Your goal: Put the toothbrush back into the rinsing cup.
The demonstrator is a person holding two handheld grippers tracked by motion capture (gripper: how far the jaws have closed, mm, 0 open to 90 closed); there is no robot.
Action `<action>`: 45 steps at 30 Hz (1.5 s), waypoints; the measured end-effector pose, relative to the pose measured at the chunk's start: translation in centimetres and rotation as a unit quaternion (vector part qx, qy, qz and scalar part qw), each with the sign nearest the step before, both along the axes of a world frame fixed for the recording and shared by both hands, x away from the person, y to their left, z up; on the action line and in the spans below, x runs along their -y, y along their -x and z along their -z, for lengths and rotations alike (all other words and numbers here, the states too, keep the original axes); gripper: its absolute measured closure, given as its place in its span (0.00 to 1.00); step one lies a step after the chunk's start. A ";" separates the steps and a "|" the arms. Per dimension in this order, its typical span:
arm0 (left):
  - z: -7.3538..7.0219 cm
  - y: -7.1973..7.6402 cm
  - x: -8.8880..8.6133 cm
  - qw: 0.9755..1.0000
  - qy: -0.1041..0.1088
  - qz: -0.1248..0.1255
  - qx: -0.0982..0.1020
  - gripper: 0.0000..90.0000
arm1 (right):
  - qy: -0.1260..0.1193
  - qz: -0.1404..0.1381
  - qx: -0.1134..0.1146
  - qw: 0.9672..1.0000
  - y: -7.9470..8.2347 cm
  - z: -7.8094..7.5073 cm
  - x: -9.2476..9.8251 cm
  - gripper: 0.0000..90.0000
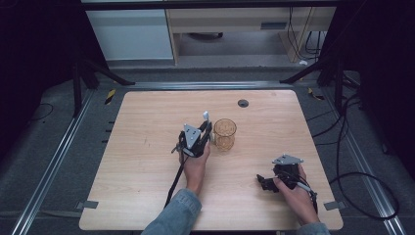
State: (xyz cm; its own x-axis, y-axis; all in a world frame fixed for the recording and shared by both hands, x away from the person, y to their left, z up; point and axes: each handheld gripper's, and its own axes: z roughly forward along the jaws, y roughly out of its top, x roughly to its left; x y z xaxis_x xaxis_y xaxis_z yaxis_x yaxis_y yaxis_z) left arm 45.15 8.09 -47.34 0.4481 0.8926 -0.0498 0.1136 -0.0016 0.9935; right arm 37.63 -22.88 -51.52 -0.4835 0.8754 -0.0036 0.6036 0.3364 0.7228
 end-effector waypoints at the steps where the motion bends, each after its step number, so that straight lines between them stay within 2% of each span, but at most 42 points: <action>1: 0.0 0.0 0.0 1.000 0.000 0.001 0.000 0.85 | 0.000 0.000 0.000 1.000 0.0 0.0 0.0 0.00; 7: -0.1 0.0 0.0 1.000 -0.002 0.003 -0.003 0.81 | 0.000 0.000 0.000 1.000 0.0 0.0 0.0 0.00; 11: -0.3 0.0 -0.1 1.000 0.003 0.009 -0.008 0.74 | 0.001 -0.001 0.001 1.000 0.0 0.0 0.0 0.00; 15: -0.6 0.0 -0.1 1.000 -0.002 0.015 -0.004 0.69 | 0.000 0.000 0.000 1.000 0.0 0.0 0.0 0.00; 22: -0.8 0.1 -0.3 1.000 -0.006 0.019 -0.009 0.63 | 0.000 0.000 0.000 1.000 0.0 0.0 0.0 0.00; 45: -1.6 0.4 -1.9 0.999 -0.026 0.040 -0.016 0.60 | 0.000 0.000 0.000 1.000 0.0 0.0 0.0 0.00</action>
State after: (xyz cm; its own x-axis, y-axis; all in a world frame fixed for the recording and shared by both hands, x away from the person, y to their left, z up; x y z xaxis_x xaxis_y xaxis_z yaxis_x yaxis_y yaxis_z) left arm 44.78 10.03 -45.74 0.5170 0.8558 -0.0201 0.1430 -0.0632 0.9877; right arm 37.64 -22.88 -51.52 -0.4831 0.8755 -0.0047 0.6033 0.3368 0.7229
